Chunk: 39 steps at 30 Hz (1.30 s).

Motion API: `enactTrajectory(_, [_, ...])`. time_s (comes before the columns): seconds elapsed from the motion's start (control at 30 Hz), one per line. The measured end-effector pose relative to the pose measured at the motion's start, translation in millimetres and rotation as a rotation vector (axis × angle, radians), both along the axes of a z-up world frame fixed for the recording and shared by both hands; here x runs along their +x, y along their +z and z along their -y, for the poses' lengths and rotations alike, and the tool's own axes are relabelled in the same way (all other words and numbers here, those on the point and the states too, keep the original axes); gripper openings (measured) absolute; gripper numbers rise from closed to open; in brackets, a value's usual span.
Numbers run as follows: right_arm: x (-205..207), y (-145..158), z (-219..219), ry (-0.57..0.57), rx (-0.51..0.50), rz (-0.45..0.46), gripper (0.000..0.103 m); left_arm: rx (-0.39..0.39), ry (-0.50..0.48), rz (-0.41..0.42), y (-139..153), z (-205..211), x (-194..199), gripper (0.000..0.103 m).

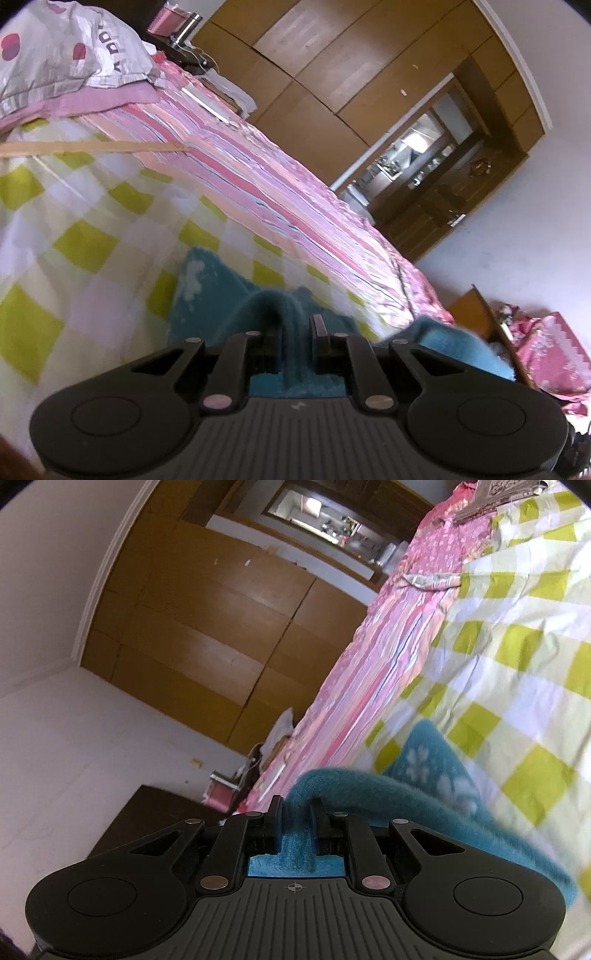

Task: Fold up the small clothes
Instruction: 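Lift the hem with the right gripper and fold it toward the collar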

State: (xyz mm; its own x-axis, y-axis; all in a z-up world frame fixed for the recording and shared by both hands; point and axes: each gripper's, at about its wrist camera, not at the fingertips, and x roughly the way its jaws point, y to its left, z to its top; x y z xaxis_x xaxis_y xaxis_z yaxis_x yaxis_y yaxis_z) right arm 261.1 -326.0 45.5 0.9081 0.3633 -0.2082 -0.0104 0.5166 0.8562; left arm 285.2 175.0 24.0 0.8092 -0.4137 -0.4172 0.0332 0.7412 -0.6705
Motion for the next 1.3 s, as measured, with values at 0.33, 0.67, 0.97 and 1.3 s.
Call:
enactTrajectory(0.33, [60,-25,-3,-0.06,-0.059,-0.076,0.013,0.076,0.035,-0.055,-22,1,43,0.019])
enactTrajectory(0.67, [78,-38,-3,-0.071,-0.149,-0.139,0.016,0.063,0.062,-0.118,-31,-1,51,0.021])
enactTrajectory(0.97, [81,-35,-1,-0.076,-0.171,-0.146,0.026,0.003,0.115,-0.112,-21,-5,50,0.059])
enactTrajectory(1.3, [83,-27,-7,-0.06,-0.255,-0.127,0.035,0.126,0.141,-0.059,-4,2,19,0.066])
